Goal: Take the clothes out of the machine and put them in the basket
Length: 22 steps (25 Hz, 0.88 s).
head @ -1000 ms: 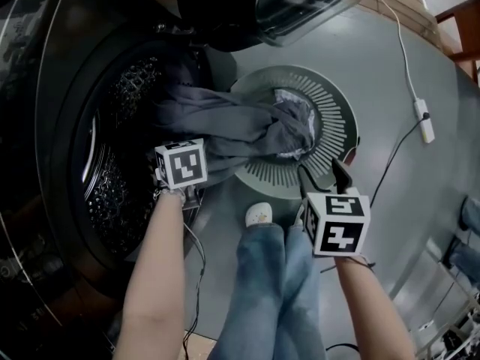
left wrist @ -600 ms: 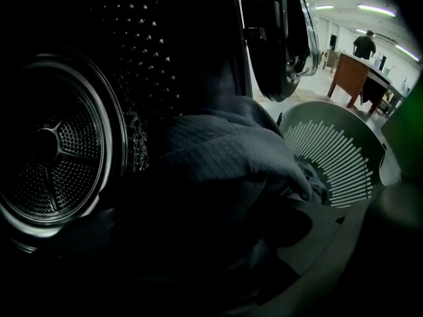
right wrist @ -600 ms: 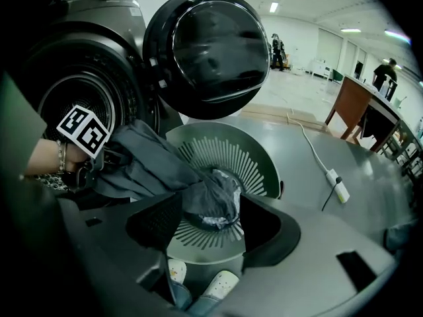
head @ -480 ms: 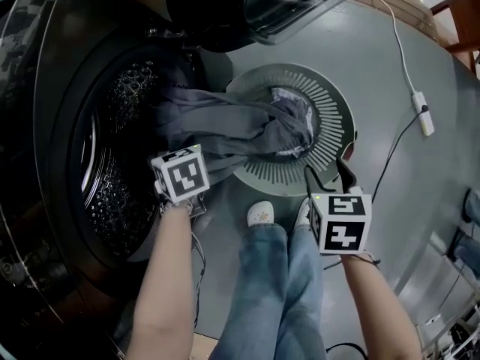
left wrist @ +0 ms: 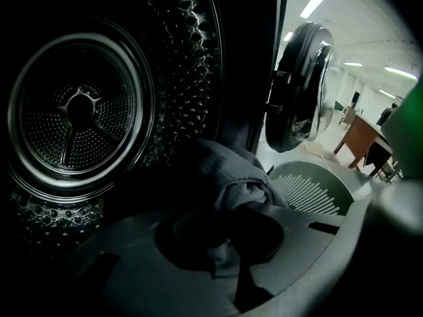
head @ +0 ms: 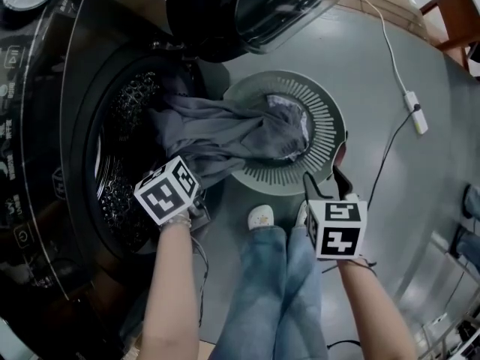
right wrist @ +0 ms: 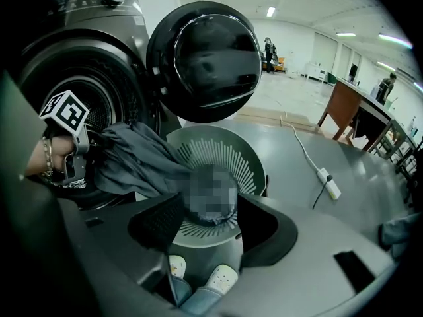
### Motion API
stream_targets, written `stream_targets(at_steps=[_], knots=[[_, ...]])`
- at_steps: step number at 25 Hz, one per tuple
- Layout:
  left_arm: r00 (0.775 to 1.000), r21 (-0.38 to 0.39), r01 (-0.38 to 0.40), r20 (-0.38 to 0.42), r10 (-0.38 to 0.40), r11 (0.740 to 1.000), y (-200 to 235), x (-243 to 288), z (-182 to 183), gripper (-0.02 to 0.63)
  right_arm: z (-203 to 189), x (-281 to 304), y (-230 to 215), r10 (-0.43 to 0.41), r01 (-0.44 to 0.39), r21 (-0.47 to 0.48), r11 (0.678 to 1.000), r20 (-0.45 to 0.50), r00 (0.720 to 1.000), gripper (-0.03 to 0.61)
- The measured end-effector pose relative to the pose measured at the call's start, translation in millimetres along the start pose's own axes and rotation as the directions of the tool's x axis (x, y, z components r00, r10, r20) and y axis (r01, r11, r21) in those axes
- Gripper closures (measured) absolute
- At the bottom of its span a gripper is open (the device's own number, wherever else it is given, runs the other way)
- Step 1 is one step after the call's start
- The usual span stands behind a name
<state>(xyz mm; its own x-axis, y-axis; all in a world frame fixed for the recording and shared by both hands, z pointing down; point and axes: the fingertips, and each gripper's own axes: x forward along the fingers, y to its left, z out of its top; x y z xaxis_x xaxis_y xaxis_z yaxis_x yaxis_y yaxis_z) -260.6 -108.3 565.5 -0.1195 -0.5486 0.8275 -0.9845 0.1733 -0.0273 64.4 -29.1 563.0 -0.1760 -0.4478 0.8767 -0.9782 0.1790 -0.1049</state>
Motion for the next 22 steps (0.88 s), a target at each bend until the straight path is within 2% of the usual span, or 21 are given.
stream_targets(at_steps=[8,14,18,22], knots=[[0.997,0.021,0.065,0.037,-0.066,0.998,-24.7,-31.0,3.4,0.575,-2.9,-13.7,0.0,-0.003,0.003,0.021,1.000,0.018,1.000,0.337],[0.982,0.015,0.166,0.089,-0.166,0.986,-67.7,-61.6,9.5,0.578,-7.1,-21.7,-8.4,-0.011,0.010,0.032,0.999,0.021,1.000,0.347],[0.946,0.067,0.294,0.119,-0.300,0.953,-120.0,-78.9,15.7,0.578,-8.8,-24.2,-13.9,-0.014,0.013,0.037,0.999,0.020,1.000,0.350],[0.882,0.064,0.449,0.127,-0.453,0.891,-169.0,-93.8,23.2,0.578,-10.7,-26.3,-22.8,-0.023,0.022,0.042,0.999,0.023,0.999,0.351]])
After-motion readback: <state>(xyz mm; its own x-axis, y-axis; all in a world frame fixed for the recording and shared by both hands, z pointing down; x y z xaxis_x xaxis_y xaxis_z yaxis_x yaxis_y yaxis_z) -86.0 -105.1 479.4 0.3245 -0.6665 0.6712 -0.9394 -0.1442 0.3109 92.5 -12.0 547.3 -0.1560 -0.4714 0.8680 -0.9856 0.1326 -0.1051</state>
